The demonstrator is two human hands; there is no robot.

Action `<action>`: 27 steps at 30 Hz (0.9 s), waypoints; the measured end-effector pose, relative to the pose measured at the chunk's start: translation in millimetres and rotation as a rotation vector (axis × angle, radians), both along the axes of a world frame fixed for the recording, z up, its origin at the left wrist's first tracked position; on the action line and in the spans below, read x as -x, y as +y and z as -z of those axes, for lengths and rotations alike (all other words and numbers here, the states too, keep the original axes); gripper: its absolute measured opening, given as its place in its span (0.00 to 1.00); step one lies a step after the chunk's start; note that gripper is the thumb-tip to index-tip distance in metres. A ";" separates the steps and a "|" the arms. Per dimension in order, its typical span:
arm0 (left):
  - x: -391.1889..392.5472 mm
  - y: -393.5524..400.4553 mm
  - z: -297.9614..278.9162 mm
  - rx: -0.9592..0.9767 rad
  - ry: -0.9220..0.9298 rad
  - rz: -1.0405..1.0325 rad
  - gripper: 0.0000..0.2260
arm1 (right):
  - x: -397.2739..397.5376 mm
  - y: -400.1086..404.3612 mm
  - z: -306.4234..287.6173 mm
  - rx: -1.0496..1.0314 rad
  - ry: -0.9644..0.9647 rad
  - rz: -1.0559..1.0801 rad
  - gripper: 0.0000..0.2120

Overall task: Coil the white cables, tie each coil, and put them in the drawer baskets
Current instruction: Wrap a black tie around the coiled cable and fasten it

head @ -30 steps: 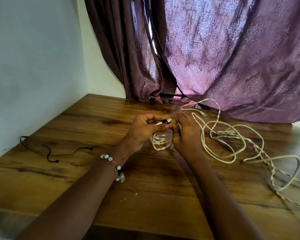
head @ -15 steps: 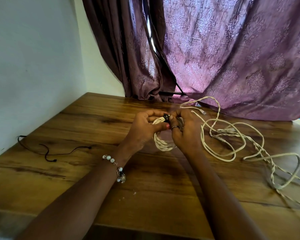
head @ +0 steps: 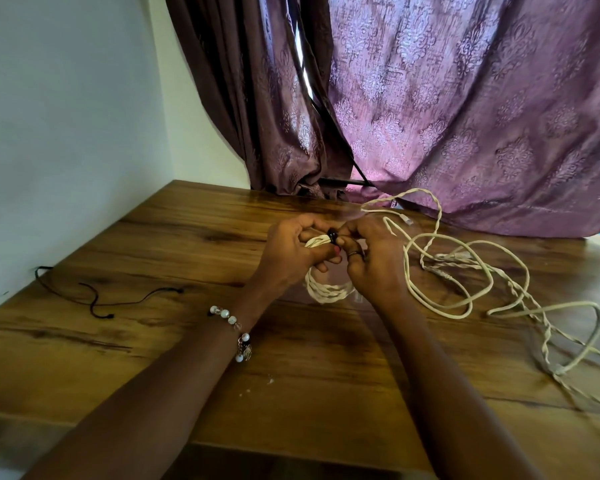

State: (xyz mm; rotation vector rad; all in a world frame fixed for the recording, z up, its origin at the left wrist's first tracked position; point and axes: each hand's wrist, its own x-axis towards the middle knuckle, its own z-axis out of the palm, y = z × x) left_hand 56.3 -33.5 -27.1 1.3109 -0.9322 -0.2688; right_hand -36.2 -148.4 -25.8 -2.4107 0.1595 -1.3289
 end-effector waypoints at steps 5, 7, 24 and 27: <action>1.3 -0.8 -0.8 0.016 -0.014 -0.002 0.13 | -2.2 6.2 0.8 0.056 -0.017 0.044 0.05; 2.0 -0.7 -0.8 0.016 -0.015 -0.012 0.13 | -2.9 6.1 2.0 0.125 0.009 0.068 0.10; -7.3 -3.4 8.0 -0.028 -0.034 -0.014 0.13 | 2.1 -4.3 -5.0 -0.925 -0.018 -0.373 0.09; -8.8 -3.7 7.3 -0.028 0.003 -0.036 0.14 | -0.7 -6.5 -2.7 -0.866 0.012 -0.328 0.07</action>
